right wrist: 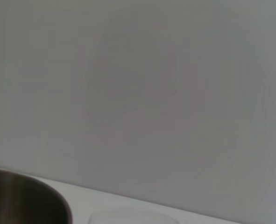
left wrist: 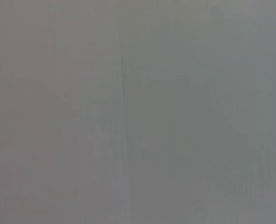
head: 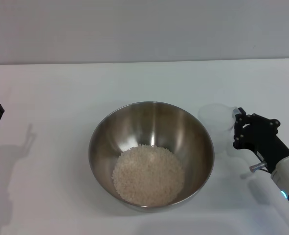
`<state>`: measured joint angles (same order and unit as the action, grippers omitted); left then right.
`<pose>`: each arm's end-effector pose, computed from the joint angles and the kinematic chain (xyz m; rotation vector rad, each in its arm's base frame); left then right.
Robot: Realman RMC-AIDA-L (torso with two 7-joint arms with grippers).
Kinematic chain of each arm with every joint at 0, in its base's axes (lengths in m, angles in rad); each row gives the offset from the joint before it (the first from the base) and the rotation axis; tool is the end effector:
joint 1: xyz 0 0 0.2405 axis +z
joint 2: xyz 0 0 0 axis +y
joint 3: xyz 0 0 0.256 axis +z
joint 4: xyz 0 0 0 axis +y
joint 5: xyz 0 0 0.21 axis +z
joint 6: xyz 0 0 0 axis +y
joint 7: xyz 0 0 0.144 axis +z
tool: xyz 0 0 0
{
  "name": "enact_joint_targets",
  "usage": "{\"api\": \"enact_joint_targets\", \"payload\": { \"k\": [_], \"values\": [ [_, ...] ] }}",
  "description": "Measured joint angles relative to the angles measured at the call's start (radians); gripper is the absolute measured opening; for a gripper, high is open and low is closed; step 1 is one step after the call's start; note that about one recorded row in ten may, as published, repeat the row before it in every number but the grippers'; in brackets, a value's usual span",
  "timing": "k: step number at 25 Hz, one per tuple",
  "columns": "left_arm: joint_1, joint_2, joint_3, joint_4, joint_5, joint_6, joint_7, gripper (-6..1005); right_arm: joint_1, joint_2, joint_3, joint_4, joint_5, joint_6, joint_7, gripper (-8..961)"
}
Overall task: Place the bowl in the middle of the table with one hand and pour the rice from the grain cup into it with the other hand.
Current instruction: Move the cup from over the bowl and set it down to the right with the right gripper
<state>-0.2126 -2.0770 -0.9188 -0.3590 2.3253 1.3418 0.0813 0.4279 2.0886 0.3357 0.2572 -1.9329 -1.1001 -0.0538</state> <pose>-0.3299 0.2771 0.0006 -1.4280 -0.3802 -0.6949 0.3105 0.3074 -0.0714 -1.8398 0.4651 0.5663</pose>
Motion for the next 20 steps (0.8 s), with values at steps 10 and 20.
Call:
{"api": "enact_joint_targets", "payload": {
  "k": [10, 20],
  "values": [
    [-0.001, 0.000, 0.000, 0.000, 0.000, 0.000, 0.000, 860, -0.003, 0.000, -0.004, 0.007, 0.001, 0.007, 0.000, 17],
    [-0.001, 0.000, 0.002, -0.005, 0.000, 0.000, 0.000, 860, -0.024, -0.001, -0.013, 0.018, 0.000, 0.008, 0.000, 294]
  ]
}}
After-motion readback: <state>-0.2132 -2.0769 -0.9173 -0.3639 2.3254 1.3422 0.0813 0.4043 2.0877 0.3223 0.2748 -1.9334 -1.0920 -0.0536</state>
